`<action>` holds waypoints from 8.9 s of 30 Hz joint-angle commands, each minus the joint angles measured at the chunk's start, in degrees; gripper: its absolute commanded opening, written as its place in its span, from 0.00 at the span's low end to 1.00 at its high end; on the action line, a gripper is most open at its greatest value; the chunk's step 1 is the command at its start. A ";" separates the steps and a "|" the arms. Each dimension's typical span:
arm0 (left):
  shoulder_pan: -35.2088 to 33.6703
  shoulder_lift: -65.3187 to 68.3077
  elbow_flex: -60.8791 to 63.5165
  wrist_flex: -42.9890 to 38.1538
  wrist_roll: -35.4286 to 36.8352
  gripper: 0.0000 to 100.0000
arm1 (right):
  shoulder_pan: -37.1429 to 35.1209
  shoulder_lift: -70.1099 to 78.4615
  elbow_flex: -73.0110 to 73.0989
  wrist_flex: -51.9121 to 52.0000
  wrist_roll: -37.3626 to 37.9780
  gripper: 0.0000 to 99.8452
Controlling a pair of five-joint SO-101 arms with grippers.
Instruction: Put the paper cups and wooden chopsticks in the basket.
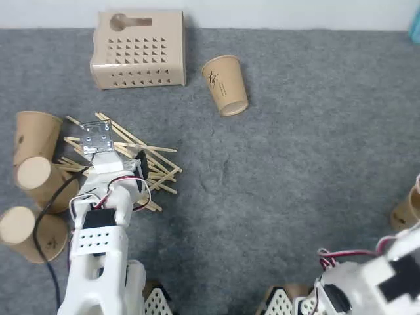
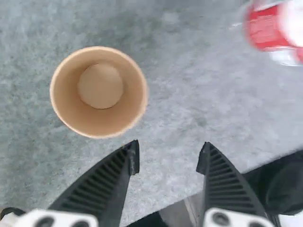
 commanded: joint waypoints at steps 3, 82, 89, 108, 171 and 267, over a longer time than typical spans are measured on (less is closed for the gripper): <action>-0.35 -3.25 -1.98 5.10 -1.23 0.18 | 2.95 -17.10 7.74 2.51 0.97 0.21; -2.90 -3.96 -2.86 4.04 -0.62 0.18 | -72.31 28.88 4.31 -66.51 -41.14 0.04; -3.08 -3.96 -2.59 3.96 -0.62 0.18 | -74.33 51.03 -27.87 -62.81 -40.53 0.02; -3.08 -3.96 -2.59 3.87 -0.88 0.18 | -76.18 82.77 -73.67 -28.44 -29.98 0.01; -4.66 -4.13 -2.59 2.64 -1.05 0.18 | -85.32 69.14 -73.58 -9.80 -44.92 0.01; -5.01 -4.13 -2.51 1.05 -1.14 0.18 | -70.90 35.74 -41.41 2.42 -38.33 0.01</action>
